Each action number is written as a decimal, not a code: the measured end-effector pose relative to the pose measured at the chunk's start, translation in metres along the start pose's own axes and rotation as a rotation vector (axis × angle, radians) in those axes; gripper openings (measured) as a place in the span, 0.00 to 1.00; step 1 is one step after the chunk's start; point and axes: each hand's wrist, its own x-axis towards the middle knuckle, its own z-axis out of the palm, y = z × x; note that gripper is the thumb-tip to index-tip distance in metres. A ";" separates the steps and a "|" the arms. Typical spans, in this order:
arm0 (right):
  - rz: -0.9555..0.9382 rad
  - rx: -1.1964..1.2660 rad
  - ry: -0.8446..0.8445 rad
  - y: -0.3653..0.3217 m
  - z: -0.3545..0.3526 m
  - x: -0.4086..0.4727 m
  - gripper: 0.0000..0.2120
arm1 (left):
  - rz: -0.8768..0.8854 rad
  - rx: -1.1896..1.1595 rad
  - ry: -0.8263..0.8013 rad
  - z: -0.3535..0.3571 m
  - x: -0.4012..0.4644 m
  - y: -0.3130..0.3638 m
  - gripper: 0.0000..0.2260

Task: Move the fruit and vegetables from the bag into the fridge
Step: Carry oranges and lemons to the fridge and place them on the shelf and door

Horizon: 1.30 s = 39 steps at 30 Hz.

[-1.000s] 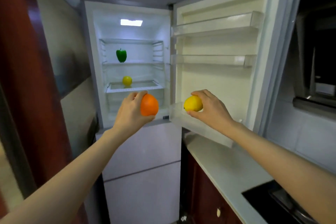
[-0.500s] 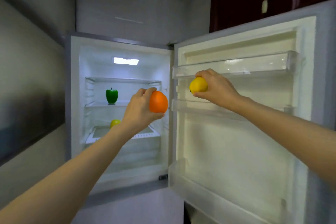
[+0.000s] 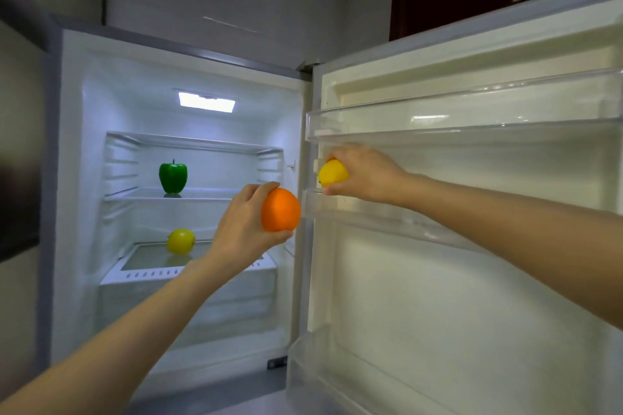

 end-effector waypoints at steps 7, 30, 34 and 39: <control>0.170 0.166 -0.143 0.019 0.016 0.034 0.21 | -0.038 -0.022 -0.010 0.023 0.017 -0.026 0.38; 0.187 0.244 -0.171 0.007 0.007 0.018 0.18 | 0.087 -0.080 0.000 0.030 0.051 -0.070 0.39; -0.007 0.049 0.031 -0.012 0.018 0.014 0.14 | 0.091 -0.047 -0.015 0.024 0.044 -0.072 0.39; -0.092 -0.001 0.175 -0.043 0.044 0.017 0.14 | 0.035 0.014 -0.018 0.012 0.024 -0.096 0.39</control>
